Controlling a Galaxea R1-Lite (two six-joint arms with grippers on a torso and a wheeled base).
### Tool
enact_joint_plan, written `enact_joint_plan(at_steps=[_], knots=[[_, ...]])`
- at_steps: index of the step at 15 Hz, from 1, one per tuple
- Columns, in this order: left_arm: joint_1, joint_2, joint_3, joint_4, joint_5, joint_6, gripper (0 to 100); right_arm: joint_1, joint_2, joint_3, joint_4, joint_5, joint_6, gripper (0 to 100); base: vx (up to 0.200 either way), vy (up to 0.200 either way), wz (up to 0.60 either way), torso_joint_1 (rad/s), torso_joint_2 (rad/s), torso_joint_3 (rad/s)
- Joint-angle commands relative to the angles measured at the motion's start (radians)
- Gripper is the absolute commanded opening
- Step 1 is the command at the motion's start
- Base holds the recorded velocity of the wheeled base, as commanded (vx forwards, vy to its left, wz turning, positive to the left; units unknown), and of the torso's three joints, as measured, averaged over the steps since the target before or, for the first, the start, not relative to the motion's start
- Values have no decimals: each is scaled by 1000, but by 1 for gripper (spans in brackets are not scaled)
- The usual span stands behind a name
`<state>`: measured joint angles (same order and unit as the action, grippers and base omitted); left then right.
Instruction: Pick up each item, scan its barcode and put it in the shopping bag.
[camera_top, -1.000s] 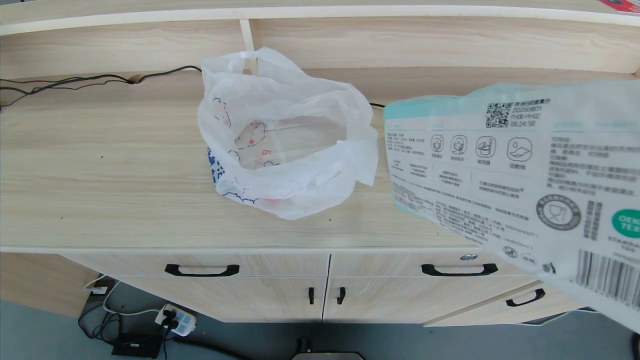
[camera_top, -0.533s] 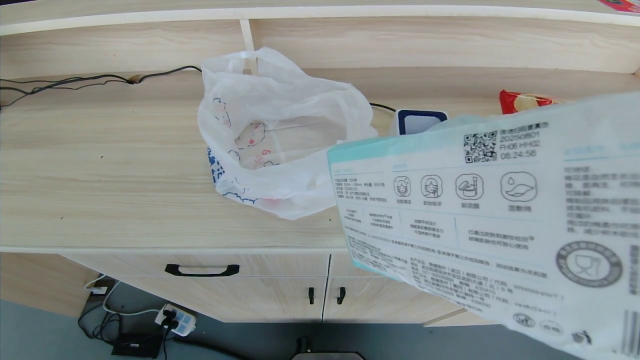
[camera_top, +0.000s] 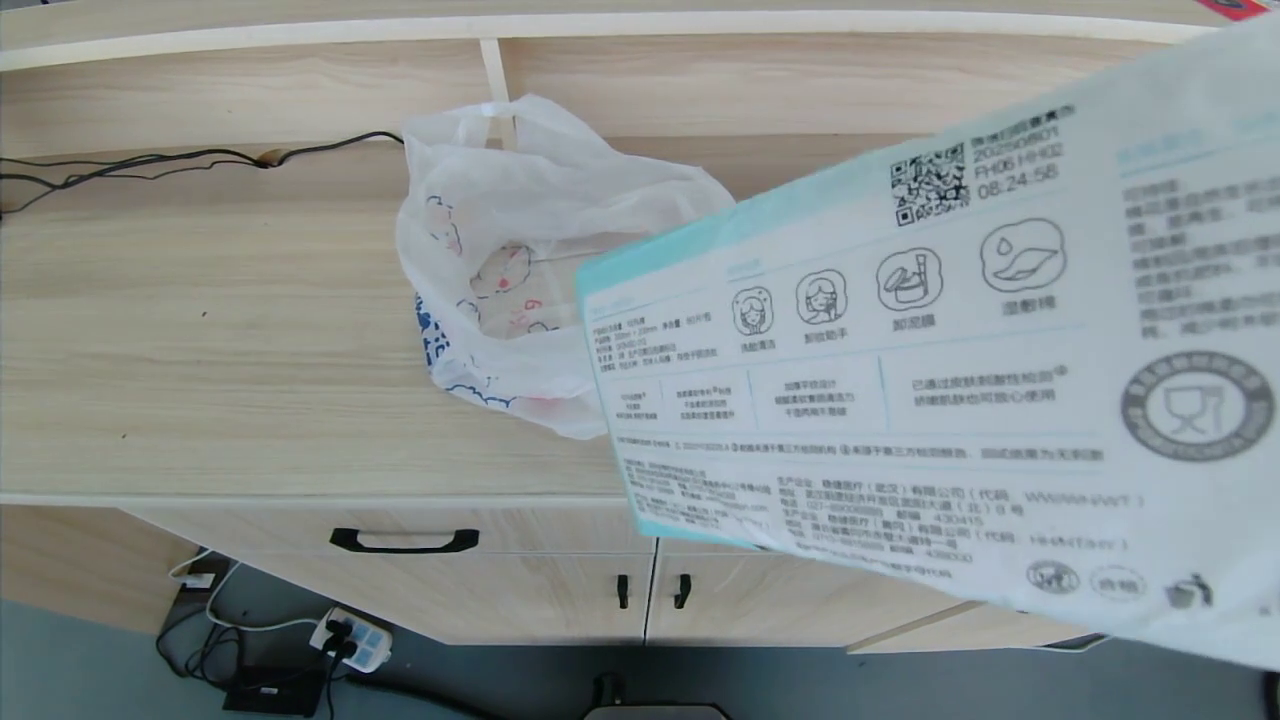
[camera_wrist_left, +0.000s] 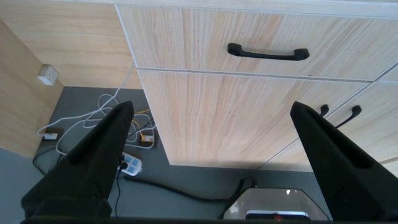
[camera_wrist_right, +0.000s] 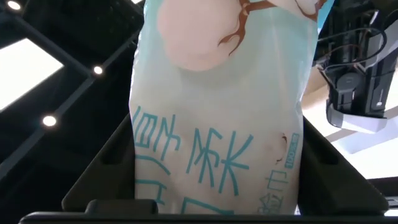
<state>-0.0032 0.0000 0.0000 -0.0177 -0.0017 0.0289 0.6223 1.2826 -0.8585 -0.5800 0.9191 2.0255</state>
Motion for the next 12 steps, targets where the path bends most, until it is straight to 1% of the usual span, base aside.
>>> enact_joint_plan(at_steps=[1, 2, 3, 4, 6, 8, 9, 10, 11, 12], knots=[[0, 0, 0, -1, 0, 0, 100, -44, 89, -1, -84, 27, 50, 0, 0, 0, 0, 0, 0, 0], [0, 0, 0, -1, 0, 0, 100, -49, 112, 3, -139, 29, 88, 0, 0, 0, 0, 0, 0, 0], [0, 0, 0, -1, 0, 0, 100, -58, 118, 4, -156, 35, 121, 0, 0, 0, 0, 0, 0, 0], [0, 0, 0, -1, 0, 0, 100, -81, 126, 6, -167, 86, 193, 0, 0, 0, 0, 0, 0, 0], [0, 0, 0, -1, 0, -1, 100, -76, 112, 65, -233, 98, 223, 0, 0, 0, 0, 0, 0, 0], [0, 0, 0, -1, 0, 0, 100, -61, 121, 142, -389, 101, 265, 0, 0, 0, 0, 0, 0, 0], [0, 0, 0, -1, 0, 2, 100, -62, 133, 147, -422, 101, 286, 0, 0, 0, 0, 0, 0, 0], [0, 0, 0, -1, 0, 2, 100, -64, 159, 156, -515, 99, 366, 0, 0, 0, 0, 0, 0, 0], [0, 0, 0, -1, 0, 2, 100, -64, 170, 165, -560, 101, 395, 0, 0, 0, 0, 0, 0, 0], [0, 0, 0, -1, 0, 2, 100, -64, 199, 208, -676, 101, 427, 0, 0, 0, 0, 0, 0, 0]])
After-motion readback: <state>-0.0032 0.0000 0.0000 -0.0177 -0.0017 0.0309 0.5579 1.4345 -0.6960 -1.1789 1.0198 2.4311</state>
